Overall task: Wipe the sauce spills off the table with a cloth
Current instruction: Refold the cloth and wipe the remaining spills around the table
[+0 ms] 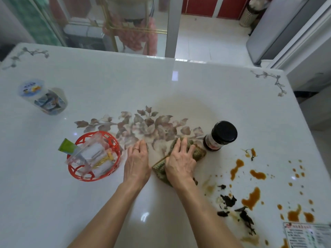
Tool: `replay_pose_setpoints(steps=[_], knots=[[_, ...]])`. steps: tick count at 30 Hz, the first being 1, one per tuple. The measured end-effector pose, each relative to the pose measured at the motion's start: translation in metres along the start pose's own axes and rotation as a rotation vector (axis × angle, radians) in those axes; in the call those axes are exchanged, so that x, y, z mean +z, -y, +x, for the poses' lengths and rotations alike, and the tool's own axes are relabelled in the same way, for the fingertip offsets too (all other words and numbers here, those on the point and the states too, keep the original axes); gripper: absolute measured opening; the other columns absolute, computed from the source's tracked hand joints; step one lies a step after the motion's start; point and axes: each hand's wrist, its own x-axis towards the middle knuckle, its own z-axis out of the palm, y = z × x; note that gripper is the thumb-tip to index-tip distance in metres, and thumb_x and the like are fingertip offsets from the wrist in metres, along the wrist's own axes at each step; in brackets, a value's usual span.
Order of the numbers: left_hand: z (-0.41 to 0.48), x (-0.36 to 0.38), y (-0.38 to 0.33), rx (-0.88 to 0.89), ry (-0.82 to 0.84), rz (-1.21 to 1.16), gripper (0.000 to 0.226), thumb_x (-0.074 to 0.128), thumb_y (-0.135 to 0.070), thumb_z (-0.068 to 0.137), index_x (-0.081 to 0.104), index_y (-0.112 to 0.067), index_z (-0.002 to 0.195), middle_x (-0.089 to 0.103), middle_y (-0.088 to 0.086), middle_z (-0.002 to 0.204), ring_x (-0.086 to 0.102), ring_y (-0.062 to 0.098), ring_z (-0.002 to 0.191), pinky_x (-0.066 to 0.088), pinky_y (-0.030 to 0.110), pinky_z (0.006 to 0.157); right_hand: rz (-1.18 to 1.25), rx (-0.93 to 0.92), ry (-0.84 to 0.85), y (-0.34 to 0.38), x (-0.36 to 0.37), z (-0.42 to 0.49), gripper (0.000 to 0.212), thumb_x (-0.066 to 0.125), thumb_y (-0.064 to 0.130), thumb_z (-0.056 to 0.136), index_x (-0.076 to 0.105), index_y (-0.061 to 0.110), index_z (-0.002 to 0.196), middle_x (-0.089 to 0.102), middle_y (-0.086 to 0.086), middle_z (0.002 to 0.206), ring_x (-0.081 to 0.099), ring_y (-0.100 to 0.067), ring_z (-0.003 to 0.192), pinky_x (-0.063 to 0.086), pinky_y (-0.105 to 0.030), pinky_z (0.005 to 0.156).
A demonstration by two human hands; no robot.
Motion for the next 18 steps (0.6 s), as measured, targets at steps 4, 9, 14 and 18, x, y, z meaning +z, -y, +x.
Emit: replay_pose_setpoints(steps=[4,9,14,18], knots=[[0.002,0.005,-0.001,0.042,0.021,0.013,0.066,0.041,0.005,0.080,0.025,-0.006,0.143,0.034,0.012,0.146,0.029,0.027,0.129,0.031,0.030,0.106,-0.018,-0.003,-0.018,-0.003,0.000,0.004,0.076,0.047,0.025,0.093,0.005,0.012,0.154,0.000,-0.004,0.160,0.016,-0.036,0.132,0.047,-0.034,0.081],[-0.006,0.010,-0.012,0.079,0.048,0.024,0.065,0.041,0.001,0.086,0.021,-0.006,0.146,0.032,0.010,0.149,0.024,0.024,0.135,0.031,0.029,0.108,-0.021,0.008,-0.030,0.001,-0.008,0.021,0.076,0.048,0.017,0.091,0.005,0.012,0.154,-0.003,-0.003,0.161,0.015,-0.036,0.133,0.046,-0.034,0.081],[-0.018,0.016,-0.022,0.122,0.079,-0.010,0.071,0.039,0.007,0.083,0.017,-0.009,0.148,0.024,0.009,0.153,0.019,0.022,0.141,0.026,0.029,0.112,-0.023,0.022,-0.049,-0.042,0.017,-0.050,0.077,0.047,0.025,0.092,0.004,0.016,0.155,-0.002,-0.004,0.160,0.020,-0.032,0.128,0.047,-0.034,0.083],[-0.027,0.020,-0.034,0.173,0.113,-0.017,0.070,0.041,0.004,0.085,0.014,-0.009,0.149,0.018,0.008,0.155,0.016,0.020,0.143,0.020,0.027,0.114,0.072,0.052,-0.127,-0.057,0.011,-0.034,0.070,0.045,0.019,0.090,0.013,0.019,0.153,0.006,-0.005,0.154,0.021,-0.030,0.125,0.045,-0.035,0.084]])
